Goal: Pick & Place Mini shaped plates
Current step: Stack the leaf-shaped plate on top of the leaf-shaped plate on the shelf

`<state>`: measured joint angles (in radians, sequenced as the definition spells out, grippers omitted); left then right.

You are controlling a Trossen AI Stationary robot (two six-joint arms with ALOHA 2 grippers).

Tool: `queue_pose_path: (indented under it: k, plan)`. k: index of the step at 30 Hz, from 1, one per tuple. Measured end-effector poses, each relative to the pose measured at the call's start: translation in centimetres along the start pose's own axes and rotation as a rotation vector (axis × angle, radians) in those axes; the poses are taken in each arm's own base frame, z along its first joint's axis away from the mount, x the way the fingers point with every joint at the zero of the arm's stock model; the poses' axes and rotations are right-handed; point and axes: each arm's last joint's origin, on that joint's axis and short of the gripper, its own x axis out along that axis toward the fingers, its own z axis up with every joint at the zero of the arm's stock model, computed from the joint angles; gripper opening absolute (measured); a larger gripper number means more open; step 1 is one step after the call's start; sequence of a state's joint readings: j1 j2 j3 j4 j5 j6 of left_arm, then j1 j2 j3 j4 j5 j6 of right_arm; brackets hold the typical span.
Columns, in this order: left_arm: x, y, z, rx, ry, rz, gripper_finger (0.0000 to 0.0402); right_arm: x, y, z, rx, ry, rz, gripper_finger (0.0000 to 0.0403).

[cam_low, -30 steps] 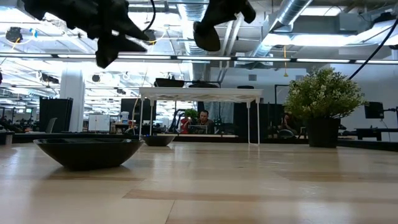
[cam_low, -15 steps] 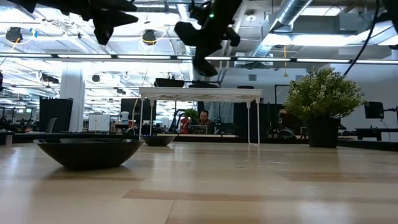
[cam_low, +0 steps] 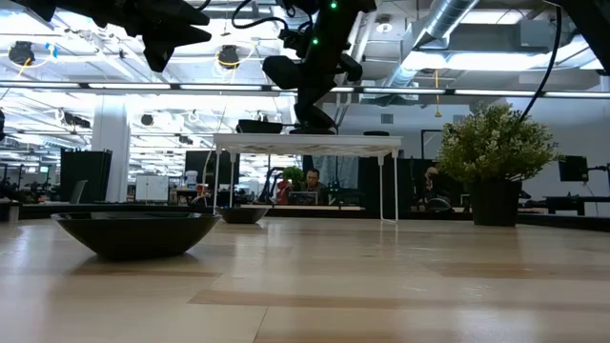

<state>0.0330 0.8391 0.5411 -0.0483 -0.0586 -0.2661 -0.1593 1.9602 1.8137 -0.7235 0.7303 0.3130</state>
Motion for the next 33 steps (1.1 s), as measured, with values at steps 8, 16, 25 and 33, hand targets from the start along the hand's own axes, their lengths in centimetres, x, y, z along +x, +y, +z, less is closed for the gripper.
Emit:
queue_pose_path:
  k: [8, 16, 25, 33]
  plan:
    - [0.0, 0.0, 0.0, 0.000, 0.004, 0.001, 0.0117, 1.3, -1.0, -0.1, 0.010, 0.072, 0.074, 0.0009]
    - [0.0, 0.0, -0.1, -0.001, 0.009, 0.002, 0.0117, 1.9, -1.5, -0.1, 0.014, 0.080, 0.049, 0.0047]
    - [0.0, 0.1, -0.4, -0.001, 0.036, 0.009, 0.0117, 1.6, -1.3, -0.1, 0.008, 0.075, 0.049, 0.0074]
    - [0.0, 0.1, -0.4, -0.001, 0.039, 0.010, 0.0117, 1.5, -1.3, 0.0, 0.016, 0.076, 0.048, 0.0068]
